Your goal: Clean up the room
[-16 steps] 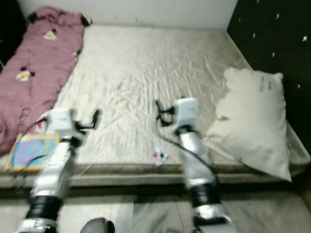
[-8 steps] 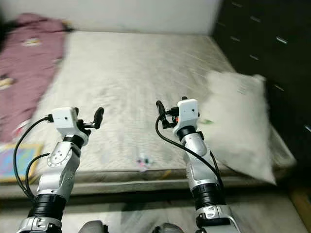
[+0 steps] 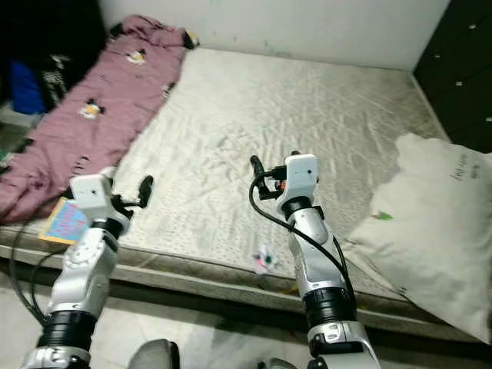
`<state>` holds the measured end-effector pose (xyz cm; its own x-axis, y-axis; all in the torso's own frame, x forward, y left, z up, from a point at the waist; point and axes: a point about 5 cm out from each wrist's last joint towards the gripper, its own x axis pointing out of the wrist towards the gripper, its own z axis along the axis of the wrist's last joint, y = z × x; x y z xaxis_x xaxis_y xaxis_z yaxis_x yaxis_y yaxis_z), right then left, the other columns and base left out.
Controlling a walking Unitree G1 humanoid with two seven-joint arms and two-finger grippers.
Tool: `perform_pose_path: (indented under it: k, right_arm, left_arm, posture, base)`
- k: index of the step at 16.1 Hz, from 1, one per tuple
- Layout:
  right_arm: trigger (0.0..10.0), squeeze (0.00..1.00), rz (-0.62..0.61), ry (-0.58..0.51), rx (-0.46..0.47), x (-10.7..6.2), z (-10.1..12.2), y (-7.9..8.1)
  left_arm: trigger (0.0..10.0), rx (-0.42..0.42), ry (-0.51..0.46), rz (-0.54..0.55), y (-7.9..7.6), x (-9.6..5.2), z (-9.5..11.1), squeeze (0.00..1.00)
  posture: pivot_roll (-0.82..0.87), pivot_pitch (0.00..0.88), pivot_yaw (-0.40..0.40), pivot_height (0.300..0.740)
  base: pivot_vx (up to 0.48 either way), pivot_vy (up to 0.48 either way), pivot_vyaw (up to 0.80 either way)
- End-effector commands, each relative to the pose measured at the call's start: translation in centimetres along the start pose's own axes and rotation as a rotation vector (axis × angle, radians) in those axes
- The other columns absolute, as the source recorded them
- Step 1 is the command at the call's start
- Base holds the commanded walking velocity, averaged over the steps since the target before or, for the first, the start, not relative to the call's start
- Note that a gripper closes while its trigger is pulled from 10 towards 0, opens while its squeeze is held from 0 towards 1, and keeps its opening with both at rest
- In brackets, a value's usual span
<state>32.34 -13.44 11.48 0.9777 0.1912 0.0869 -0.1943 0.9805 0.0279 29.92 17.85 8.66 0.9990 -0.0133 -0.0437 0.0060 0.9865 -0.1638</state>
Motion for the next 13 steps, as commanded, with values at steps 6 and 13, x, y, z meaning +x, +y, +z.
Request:
perform_pose_path:
  k: [6,13]
  right_arm:
    - [10.0,0.00,-0.197,-0.016,-0.037,-2.8,0.6,-2.7]
    - [10.0,0.00,-0.184,0.018,-0.034,-2.9,0.5,-2.5]
  left_arm:
    - [10.0,0.125,-0.028,0.080,2.3,-2.6,0.4,0.00]
    - [10.0,0.098,-0.002,0.065,1.9,-2.7,0.0,0.00]
  posture:
    - [0.03,0.059,-0.041,0.740]
    - [0.02,0.072,-0.044,0.740]
  base:
    - [0.000,0.000,0.00]
    - [0.000,0.000,-0.38]
